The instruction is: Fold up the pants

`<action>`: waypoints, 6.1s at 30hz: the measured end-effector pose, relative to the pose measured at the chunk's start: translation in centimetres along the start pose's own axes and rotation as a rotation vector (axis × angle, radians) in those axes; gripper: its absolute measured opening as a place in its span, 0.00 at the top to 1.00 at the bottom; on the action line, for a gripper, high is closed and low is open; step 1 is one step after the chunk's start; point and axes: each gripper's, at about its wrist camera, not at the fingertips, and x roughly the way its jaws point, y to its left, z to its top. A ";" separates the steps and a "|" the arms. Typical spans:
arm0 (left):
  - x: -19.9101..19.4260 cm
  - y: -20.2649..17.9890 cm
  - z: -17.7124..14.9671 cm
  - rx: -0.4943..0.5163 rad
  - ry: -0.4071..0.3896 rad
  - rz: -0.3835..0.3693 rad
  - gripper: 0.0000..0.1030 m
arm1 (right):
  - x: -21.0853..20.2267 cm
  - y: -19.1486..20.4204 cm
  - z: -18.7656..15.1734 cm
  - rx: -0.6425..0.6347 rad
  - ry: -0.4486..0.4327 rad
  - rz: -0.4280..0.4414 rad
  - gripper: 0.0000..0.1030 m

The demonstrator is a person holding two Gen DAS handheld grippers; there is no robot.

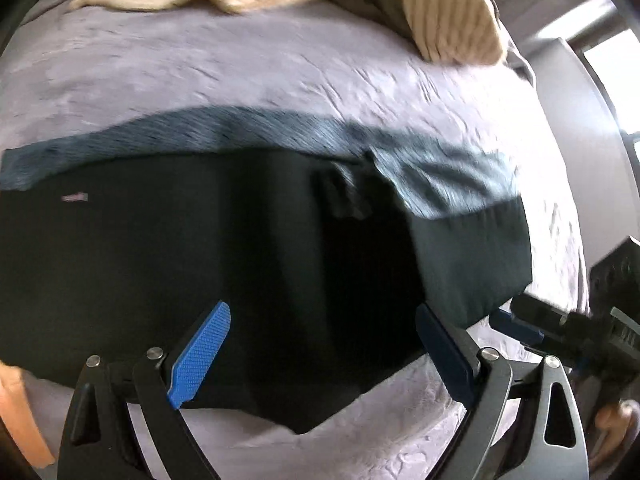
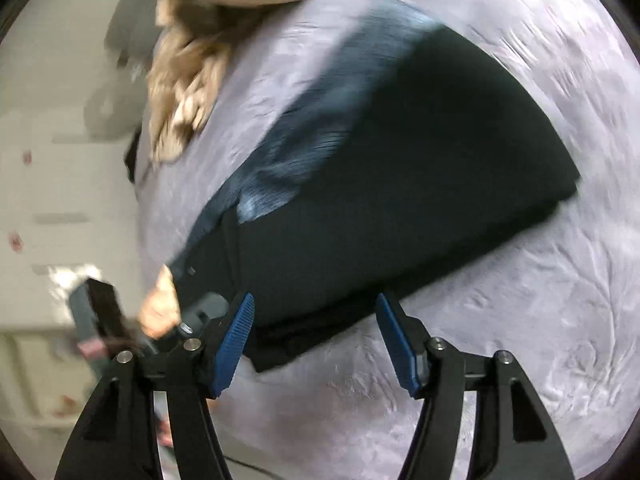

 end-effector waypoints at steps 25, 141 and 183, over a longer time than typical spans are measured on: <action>-2.0 0.8 -2.3 -0.049 -0.075 0.248 0.08 | 6.4 -3.0 -1.4 0.215 0.064 0.134 0.83; -7.1 16.0 -7.4 -0.256 -0.077 0.300 0.06 | 11.0 14.0 -13.5 -0.597 0.276 -0.515 0.13; -4.8 23.8 -6.2 -0.477 -0.201 -0.124 0.06 | 10.6 10.7 -12.4 -0.490 0.287 -0.433 0.13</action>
